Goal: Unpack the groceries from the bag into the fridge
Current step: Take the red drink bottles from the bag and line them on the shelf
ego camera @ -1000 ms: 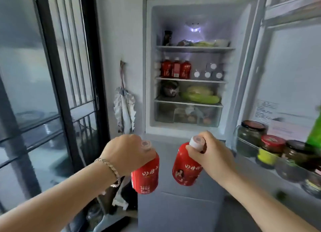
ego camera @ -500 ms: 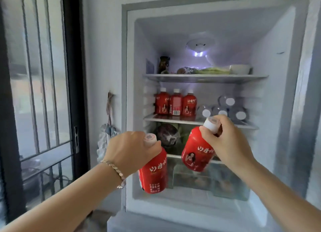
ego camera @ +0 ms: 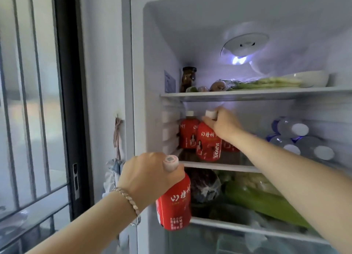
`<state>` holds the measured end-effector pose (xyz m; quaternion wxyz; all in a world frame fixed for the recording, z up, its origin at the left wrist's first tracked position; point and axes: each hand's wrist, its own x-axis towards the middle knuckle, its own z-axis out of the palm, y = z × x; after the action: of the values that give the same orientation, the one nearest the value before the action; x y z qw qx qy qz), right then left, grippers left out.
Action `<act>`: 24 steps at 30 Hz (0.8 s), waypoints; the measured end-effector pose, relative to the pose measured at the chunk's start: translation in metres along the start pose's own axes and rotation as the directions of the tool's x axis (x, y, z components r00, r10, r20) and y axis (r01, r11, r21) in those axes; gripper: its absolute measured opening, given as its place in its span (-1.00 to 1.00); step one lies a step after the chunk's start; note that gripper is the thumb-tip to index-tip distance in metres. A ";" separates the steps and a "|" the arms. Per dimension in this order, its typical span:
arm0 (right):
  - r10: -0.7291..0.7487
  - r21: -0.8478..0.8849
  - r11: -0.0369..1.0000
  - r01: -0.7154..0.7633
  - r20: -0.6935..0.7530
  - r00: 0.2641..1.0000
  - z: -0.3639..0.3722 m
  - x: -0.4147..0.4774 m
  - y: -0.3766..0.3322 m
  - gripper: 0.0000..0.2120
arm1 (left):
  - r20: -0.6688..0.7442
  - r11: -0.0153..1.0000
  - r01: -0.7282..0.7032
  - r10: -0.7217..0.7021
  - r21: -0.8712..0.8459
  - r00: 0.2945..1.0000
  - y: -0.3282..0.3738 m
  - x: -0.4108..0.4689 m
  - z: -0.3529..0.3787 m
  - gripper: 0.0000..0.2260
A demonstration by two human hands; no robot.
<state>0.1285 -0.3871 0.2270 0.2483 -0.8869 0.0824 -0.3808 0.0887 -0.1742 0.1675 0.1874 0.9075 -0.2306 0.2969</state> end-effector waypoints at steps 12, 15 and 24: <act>-0.027 0.392 0.910 -0.137 0.386 0.922 0.032 0.005 0.039 -0.23 | 0.017 0.973 -0.104 0.103 0.204 0.995 -0.004 0.005 0.016 -0.56; -0.026 0.331 0.938 -0.103 0.362 0.932 0.046 0.012 0.035 -0.29 | 0.000 0.967 -0.108 0.111 0.230 0.994 -0.003 0.007 0.016 -0.56; 0.029 0.187 0.979 -0.081 0.263 0.964 0.071 0.012 0.026 -0.36 | -0.013 0.990 -0.029 0.031 0.135 0.999 -0.002 0.001 0.020 -0.57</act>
<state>0.1888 -0.3864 0.1798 0.3535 -0.8975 0.0361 -0.2610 0.0999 -0.1823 0.1523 0.1231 0.9123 -0.2223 0.3213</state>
